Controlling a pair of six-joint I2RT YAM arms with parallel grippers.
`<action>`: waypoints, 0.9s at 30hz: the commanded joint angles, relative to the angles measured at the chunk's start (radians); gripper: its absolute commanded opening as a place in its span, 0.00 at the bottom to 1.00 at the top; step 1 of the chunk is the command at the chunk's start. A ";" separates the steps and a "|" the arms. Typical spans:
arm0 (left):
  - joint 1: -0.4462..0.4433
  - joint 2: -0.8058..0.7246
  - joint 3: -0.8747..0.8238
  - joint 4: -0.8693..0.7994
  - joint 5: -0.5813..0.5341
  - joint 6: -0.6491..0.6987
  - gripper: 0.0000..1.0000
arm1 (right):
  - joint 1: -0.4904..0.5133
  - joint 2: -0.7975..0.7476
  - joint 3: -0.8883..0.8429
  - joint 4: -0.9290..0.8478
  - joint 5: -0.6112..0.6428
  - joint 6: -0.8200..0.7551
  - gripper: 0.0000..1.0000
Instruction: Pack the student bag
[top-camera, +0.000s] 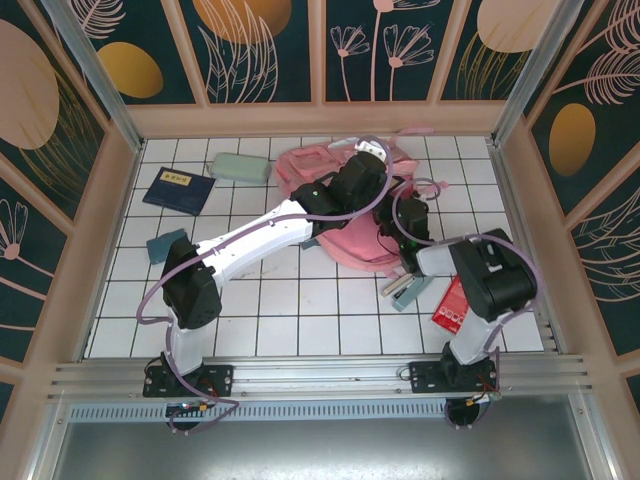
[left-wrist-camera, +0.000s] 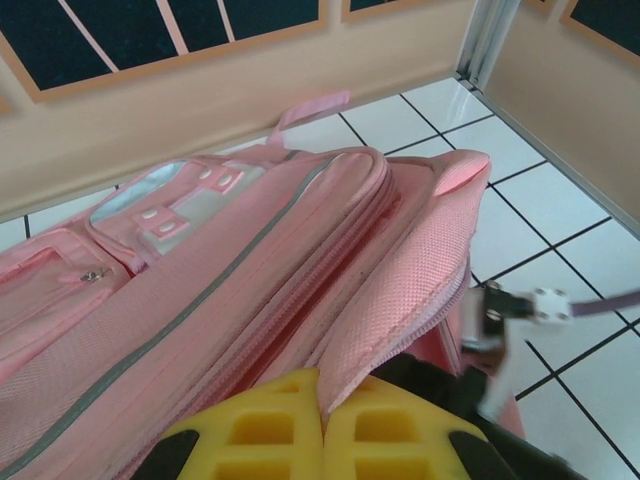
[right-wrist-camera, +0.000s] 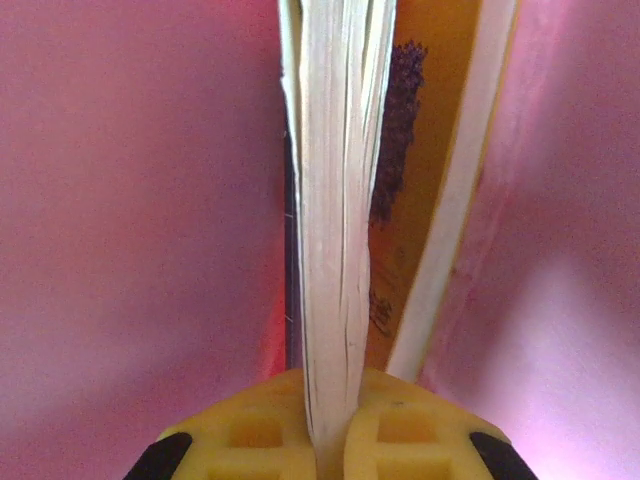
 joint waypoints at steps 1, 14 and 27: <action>-0.006 -0.024 -0.003 0.105 0.015 -0.010 0.00 | 0.013 0.070 0.089 0.132 0.049 0.068 0.00; -0.006 -0.022 -0.029 0.110 0.014 -0.019 0.00 | 0.037 0.140 0.242 -0.151 0.036 -0.032 0.67; -0.006 -0.036 -0.082 0.129 -0.018 -0.025 0.00 | 0.039 -0.221 -0.045 -0.345 0.051 -0.201 0.83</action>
